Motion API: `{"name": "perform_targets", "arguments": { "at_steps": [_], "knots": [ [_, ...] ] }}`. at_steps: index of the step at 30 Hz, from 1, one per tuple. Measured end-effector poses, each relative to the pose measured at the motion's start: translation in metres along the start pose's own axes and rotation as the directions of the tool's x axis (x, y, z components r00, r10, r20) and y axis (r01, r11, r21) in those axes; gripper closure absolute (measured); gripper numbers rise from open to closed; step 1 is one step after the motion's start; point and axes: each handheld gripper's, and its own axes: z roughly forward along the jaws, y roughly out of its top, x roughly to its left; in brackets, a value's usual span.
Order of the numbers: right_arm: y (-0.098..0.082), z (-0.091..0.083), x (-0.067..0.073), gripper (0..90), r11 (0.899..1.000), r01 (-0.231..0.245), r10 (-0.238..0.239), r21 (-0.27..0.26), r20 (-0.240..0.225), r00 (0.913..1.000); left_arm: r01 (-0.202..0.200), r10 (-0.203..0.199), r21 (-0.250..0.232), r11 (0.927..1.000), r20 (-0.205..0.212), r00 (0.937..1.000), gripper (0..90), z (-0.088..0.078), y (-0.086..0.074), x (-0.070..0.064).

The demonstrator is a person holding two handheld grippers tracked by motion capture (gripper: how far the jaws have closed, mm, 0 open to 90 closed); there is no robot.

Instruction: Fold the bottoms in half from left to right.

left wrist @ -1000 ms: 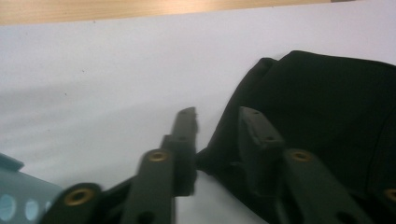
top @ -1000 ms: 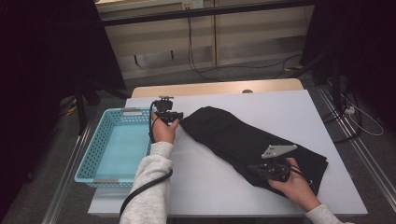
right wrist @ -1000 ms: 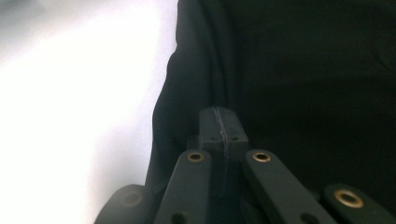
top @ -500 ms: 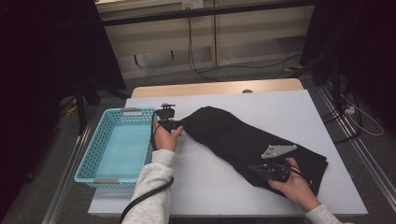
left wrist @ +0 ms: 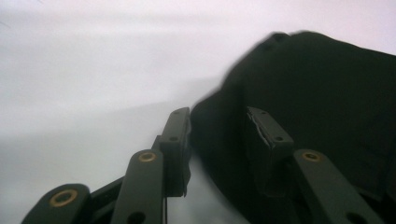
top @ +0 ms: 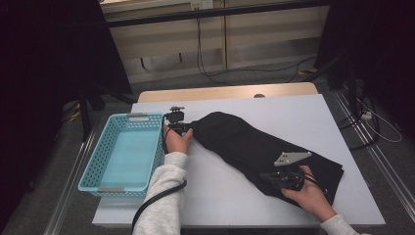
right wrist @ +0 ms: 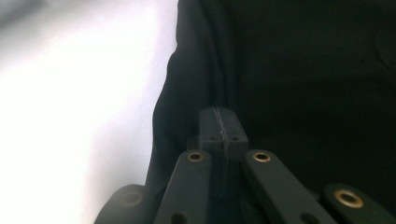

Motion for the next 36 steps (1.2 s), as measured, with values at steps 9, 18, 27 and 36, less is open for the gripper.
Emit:
{"name": "perform_targets", "arguments": {
  "at_steps": [9, 18, 27, 36],
  "knots": [
    [0.0, 0.0, 0.0, 90.0, 1.0, 0.002, -0.002, 0.0, -0.001, 1.0, 0.011, -0.012, 0.016, 0.9998, 0.012, 0.9999, 61.4, 0.001, -0.002, 0.003],
    [0.001, -0.001, 0.002, 86.4, 1.0, 0.03, -0.03, -0.003, 0.008, 0.9995, 0.03, -0.031, 0.015, 0.9994, 0.045, 0.9985, 88.0, -0.007, 0.004, 0.003],
    [0.009, -0.017, -0.002, 57.3, 0.998, 0.048, -0.044, -0.052, 0.07, 0.9965, 0.044, -0.043, -0.037, 0.9983, 0.042, 0.9982, 88.4, -0.033, 0.02, 0.009],
    [0.007, -0.028, -0.014, 42.0, 0.996, 0.007, 0.003, -0.084, 0.112, 0.9937, 0.06, -0.06, -0.078, 0.9952, 0.004, 0.9982, 88.4, -0.054, 0.027, 0.021]
  ]
}}
